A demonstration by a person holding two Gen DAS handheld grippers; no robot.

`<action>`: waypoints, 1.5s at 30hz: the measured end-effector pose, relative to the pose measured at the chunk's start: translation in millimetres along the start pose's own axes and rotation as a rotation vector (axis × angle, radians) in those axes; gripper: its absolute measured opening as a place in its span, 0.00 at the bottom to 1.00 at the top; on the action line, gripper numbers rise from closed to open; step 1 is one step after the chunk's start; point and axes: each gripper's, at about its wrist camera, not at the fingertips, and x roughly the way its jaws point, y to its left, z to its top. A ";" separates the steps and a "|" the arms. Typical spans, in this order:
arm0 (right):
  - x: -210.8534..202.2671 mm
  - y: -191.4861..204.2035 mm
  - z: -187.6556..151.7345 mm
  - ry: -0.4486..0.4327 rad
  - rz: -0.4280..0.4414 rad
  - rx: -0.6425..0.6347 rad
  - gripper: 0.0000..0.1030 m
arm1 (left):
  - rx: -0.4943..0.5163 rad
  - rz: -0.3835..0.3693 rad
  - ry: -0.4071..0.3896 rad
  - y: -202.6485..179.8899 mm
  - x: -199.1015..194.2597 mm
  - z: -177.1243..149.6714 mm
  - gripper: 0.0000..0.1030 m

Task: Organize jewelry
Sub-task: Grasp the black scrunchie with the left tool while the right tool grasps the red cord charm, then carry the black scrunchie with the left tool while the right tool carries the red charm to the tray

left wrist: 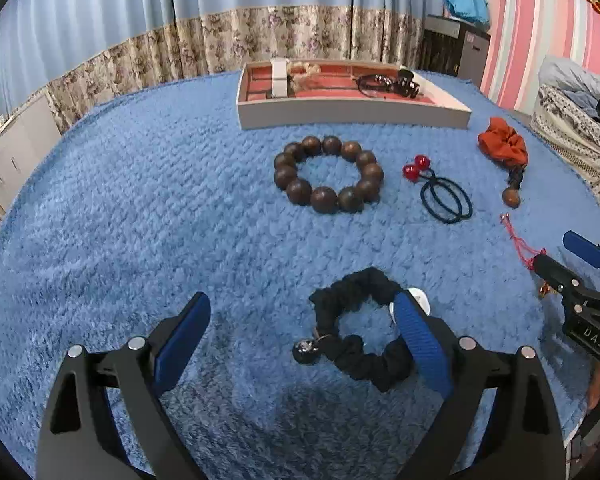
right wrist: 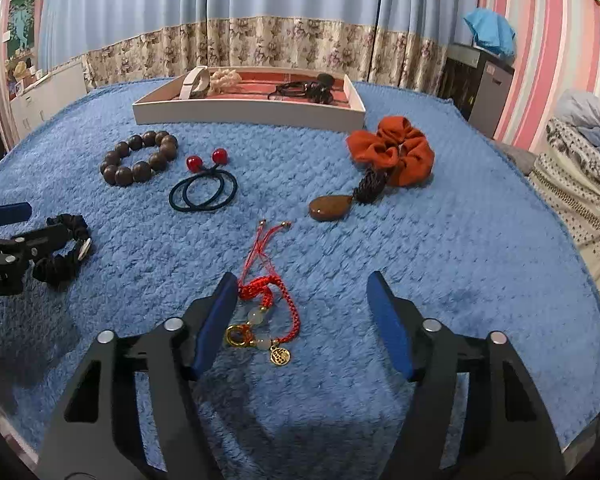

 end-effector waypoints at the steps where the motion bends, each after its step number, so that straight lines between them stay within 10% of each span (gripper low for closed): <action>1: 0.5 -0.2 0.0 0.003 0.002 0.002 0.61 | 0.000 0.000 0.006 -0.5 1.0 -0.4 0.88; 9: 5.6 1.2 -0.1 0.033 0.013 -0.002 0.53 | -0.016 -0.021 0.035 -0.1 5.1 -2.0 0.87; 34: 8.0 1.7 -0.4 0.037 0.046 -0.014 0.08 | 0.019 -0.024 0.036 -8.2 4.9 -4.1 0.34; 45: 3.8 -8.3 1.6 0.016 0.062 0.038 0.08 | 0.024 -0.022 0.035 -5.9 5.3 -1.6 0.19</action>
